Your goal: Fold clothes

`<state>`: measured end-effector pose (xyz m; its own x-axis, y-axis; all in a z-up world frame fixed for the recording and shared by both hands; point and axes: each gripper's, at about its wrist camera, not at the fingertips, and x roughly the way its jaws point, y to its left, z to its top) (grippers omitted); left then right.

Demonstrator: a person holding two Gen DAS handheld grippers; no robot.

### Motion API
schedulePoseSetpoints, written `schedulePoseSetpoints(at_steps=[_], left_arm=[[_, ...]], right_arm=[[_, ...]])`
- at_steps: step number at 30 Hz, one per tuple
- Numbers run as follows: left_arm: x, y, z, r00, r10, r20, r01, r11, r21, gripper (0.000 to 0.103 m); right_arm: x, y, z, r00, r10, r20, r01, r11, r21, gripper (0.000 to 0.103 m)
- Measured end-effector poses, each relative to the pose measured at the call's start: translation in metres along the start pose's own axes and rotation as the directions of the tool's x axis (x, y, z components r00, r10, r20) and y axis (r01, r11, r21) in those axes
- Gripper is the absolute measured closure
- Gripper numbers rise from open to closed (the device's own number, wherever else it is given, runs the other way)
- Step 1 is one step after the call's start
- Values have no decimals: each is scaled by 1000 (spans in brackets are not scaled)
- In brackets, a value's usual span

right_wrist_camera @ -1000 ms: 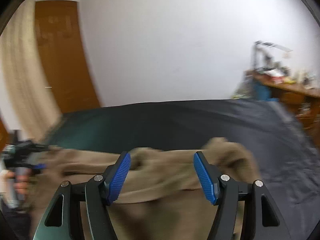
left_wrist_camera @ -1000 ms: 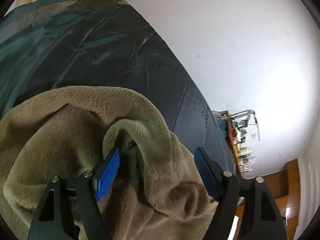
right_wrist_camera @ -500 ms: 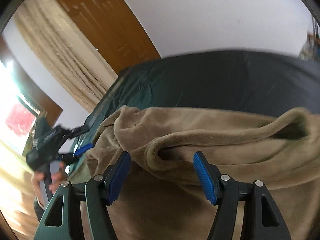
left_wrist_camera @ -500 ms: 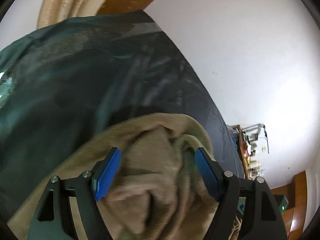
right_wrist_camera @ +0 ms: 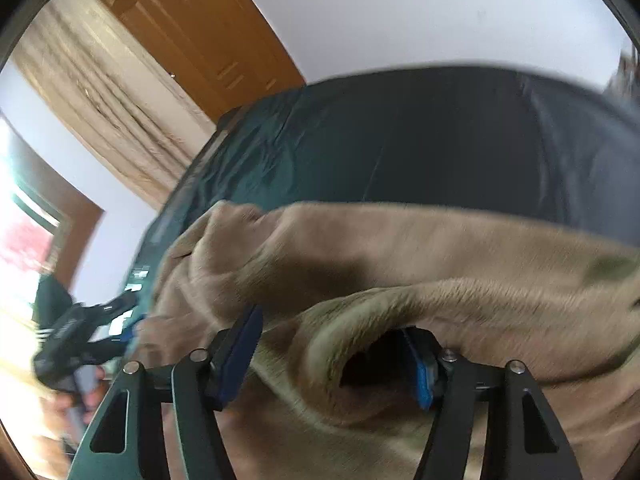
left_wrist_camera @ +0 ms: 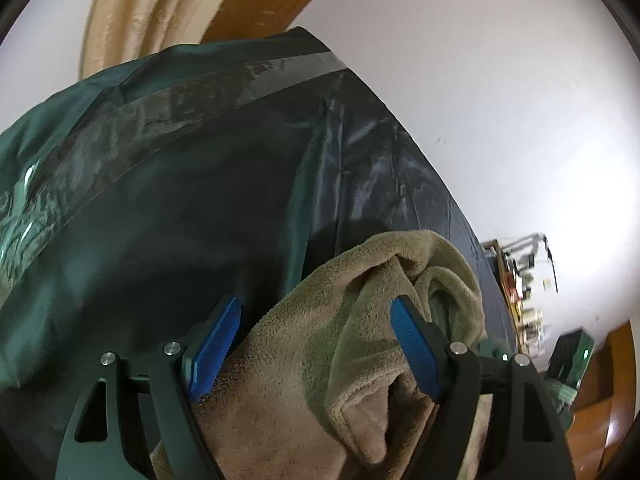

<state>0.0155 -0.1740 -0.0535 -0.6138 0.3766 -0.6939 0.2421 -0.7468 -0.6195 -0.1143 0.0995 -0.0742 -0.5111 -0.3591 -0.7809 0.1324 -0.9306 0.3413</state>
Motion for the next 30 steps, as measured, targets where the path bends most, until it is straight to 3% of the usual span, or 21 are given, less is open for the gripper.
schedulePoseSetpoints(at_steps=[3,5,9,12,19,21,24,30], left_arm=[[1,2,0,1000,-15,-5,15,999,37,21],[1,3,1,999,-30,-11,31,998,60,21],[-2,5,4,995,-93,-40,96,992,81,18],[-3,6,6,985,-149,-82,156,984,91,16],[9,-2,3,960,-202,-194,239,952,192,15],[15,-4,1,955,-205,-215,252,942,221,15],[21,-14,-8,961,-168,-218,229,929,290,15],[26,-25,-15,968,-110,-227,190,909,371,14]], right_arm=[[-9,6,9,989,-108,96,115,991,-71,78],[-21,11,17,963,-178,202,203,973,-110,80],[-40,13,29,910,-237,341,286,953,-100,81],[-46,11,33,884,-252,392,306,949,-80,81],[-44,13,24,826,-277,491,346,937,-54,81],[-52,14,20,802,-275,531,346,937,-37,81],[-68,16,14,762,-268,589,339,941,-11,80],[-104,16,-1,662,-265,701,337,941,37,81]])
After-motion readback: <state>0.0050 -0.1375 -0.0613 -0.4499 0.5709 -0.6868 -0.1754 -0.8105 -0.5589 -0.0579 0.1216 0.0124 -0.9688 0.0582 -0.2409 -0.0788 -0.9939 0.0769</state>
